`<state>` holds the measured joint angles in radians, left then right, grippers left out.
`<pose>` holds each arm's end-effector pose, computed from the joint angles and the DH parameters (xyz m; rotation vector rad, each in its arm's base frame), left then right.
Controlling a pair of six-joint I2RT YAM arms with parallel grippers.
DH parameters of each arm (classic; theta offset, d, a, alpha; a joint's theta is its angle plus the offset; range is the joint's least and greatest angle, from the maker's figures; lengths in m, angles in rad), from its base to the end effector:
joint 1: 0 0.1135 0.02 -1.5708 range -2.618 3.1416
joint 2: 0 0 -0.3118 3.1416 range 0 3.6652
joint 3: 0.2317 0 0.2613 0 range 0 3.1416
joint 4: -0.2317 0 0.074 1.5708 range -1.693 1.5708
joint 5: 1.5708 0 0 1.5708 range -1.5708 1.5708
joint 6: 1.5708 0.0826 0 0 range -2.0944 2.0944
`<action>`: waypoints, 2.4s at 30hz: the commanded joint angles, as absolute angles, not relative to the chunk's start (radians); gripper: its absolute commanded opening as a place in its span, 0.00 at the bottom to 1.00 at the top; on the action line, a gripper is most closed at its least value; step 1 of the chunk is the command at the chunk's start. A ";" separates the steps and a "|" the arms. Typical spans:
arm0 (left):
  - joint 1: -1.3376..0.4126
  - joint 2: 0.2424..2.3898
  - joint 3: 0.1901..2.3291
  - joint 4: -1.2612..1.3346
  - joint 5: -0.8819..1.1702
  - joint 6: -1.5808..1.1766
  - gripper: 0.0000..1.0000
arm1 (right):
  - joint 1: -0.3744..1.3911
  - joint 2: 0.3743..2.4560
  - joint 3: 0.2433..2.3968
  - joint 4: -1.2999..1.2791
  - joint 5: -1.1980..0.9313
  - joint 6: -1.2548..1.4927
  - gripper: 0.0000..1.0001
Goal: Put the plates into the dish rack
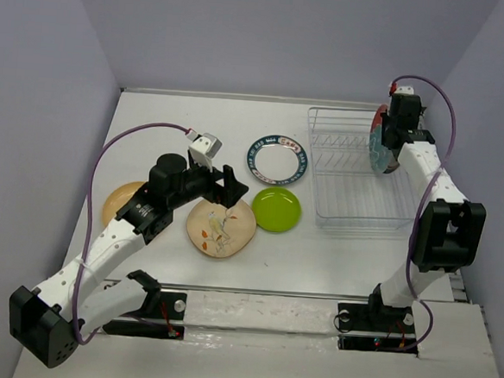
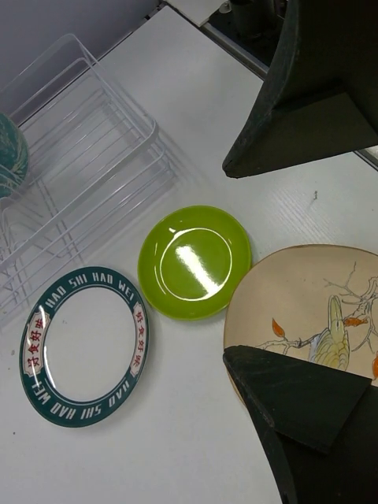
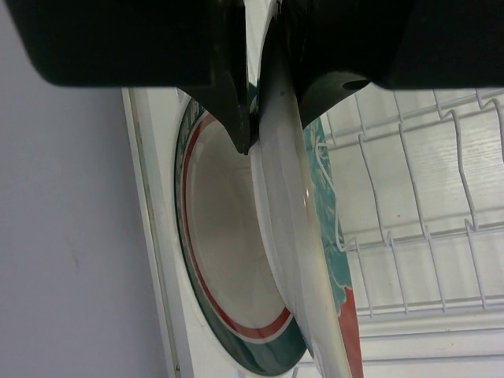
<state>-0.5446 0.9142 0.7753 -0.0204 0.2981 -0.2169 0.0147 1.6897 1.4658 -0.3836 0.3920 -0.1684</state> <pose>0.1935 -0.1455 0.3604 0.5148 1.7181 -0.8114 0.4421 -0.0251 0.3393 0.0258 2.1707 -0.5141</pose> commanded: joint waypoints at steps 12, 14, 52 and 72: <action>-0.529 1.063 0.828 -0.022 0.247 -0.287 0.99 | 0.002 1.589 1.535 -0.294 0.416 -0.003 0.75; -0.529 1.092 0.828 -0.008 0.244 -0.317 0.99 | 0.002 1.550 1.536 -0.307 0.368 0.030 0.78; -0.439 2.123 1.422 0.199 0.041 -0.451 0.31 | 0.178 1.072 0.976 0.123 -0.391 0.492 0.68; -0.318 1.584 0.953 0.451 0.035 -0.583 0.06 | 0.301 1.311 1.071 0.120 -0.502 0.454 0.77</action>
<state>-0.3130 1.7588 1.0351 0.3550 0.0708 -0.5667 0.2546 1.2881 1.0096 0.0799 -0.4805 0.4740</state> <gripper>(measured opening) 0.124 0.756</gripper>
